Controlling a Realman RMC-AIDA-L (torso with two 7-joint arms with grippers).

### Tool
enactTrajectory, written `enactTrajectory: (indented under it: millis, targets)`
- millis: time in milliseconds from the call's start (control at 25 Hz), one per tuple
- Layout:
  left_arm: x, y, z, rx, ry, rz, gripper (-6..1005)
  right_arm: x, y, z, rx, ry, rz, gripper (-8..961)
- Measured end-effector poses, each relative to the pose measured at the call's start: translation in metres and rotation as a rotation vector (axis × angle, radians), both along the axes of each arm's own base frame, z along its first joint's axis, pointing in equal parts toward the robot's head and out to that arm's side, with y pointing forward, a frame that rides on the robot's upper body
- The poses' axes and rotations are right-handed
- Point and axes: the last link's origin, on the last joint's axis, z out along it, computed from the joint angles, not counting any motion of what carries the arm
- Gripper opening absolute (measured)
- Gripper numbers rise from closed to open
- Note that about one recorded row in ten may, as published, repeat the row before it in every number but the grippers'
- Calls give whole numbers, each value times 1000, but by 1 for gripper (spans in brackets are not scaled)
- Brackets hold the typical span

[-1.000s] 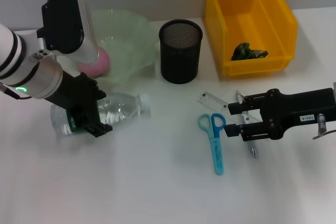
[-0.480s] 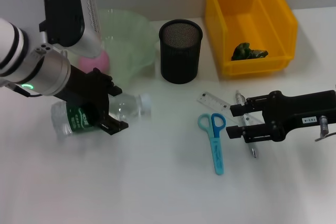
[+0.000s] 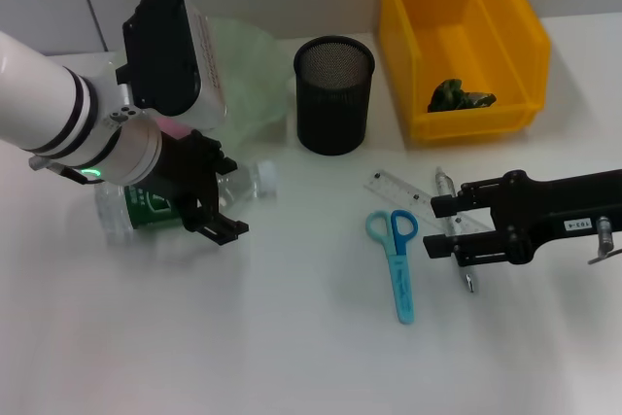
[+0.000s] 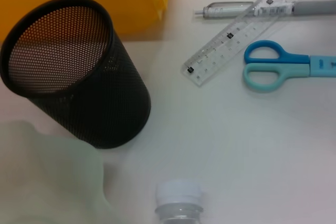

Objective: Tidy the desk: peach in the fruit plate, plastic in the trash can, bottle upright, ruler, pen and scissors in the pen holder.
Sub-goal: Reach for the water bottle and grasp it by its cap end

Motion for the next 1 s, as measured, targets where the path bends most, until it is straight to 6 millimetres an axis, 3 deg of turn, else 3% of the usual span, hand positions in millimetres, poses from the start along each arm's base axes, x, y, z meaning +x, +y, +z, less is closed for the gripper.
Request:
enactTrajectory:
  millis: [560, 1000]
  targets:
    - [4, -5, 6, -11, -35, -3, 825, 1, 0, 2, 5, -3, 0, 633]
    - [19, -3, -11, 26, -121, -48, 818, 0, 1, 2, 7, -3, 0, 633]
